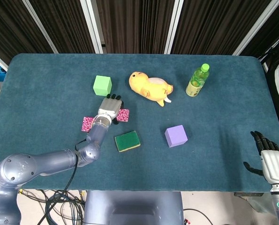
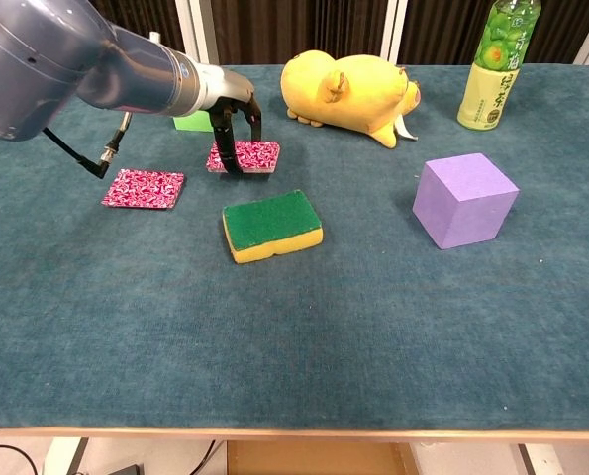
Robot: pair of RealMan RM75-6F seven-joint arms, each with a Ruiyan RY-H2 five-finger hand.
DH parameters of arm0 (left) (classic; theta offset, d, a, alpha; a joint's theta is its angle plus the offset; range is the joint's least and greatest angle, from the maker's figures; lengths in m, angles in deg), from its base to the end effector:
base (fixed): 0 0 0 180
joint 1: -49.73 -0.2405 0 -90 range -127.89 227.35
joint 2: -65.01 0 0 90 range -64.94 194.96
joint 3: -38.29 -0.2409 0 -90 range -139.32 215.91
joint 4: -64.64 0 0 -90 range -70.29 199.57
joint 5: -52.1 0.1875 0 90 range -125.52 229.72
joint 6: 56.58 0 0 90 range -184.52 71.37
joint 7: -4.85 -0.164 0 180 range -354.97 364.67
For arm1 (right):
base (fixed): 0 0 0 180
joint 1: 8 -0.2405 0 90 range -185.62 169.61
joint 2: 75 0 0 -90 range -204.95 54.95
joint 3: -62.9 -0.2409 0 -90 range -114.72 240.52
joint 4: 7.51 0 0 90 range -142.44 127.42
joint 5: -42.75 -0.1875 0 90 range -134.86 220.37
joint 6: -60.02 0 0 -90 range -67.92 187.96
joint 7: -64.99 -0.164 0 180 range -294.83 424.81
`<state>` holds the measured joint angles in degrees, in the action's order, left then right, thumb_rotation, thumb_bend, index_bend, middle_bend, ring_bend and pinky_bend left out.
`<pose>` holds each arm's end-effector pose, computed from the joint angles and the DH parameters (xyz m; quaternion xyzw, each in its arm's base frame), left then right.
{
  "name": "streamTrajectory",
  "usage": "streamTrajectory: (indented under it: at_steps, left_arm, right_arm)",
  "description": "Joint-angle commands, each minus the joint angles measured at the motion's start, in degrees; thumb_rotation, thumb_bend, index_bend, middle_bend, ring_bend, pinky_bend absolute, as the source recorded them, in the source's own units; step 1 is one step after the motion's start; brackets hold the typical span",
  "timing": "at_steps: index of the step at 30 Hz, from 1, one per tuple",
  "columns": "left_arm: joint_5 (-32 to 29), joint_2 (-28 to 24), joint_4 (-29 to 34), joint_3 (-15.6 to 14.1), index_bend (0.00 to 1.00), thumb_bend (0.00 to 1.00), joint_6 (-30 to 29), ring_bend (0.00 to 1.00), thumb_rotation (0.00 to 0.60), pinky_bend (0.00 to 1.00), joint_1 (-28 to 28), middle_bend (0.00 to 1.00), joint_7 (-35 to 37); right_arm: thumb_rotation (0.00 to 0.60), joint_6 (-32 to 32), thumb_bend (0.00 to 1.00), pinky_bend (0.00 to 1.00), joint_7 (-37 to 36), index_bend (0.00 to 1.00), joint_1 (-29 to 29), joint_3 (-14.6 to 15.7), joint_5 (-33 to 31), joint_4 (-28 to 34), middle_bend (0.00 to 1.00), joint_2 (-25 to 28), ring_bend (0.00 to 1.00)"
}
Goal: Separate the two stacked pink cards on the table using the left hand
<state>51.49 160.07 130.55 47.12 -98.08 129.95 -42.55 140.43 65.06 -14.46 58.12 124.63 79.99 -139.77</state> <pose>-0.0404 0.4437 -0.0360 -0.7508 -0.4247 -0.2011 0.4642 -0.3100 -0.2136 0.1764 0.5946 -0.3882 0.3526 0.6094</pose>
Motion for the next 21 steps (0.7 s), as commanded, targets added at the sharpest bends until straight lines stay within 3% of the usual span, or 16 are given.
streamTrajectory:
  at_steps: [1,21]
  left_arm:
    - [-0.28,0.26,-0.31,0.06,0.46,0.26,-0.34,0.00,0.600,0.00,0.12,0.15,-0.29]
    - [-2.42,1.22,-0.78,-0.15,0.34,0.19,-1.35,0.00,0.600,0.00,0.33,0.13,-4.46]
  right_arm:
    - [0.600,0.04,0.20,0.22,-0.03,0.03,0.01,-0.01,0.03,-0.01,0.08,-0.01,0.15]
    - [0.600,0.02,0.20,0.22,0.45,0.03,0.01,-0.06,-0.19,0.09,0.08,-0.08,0.15]
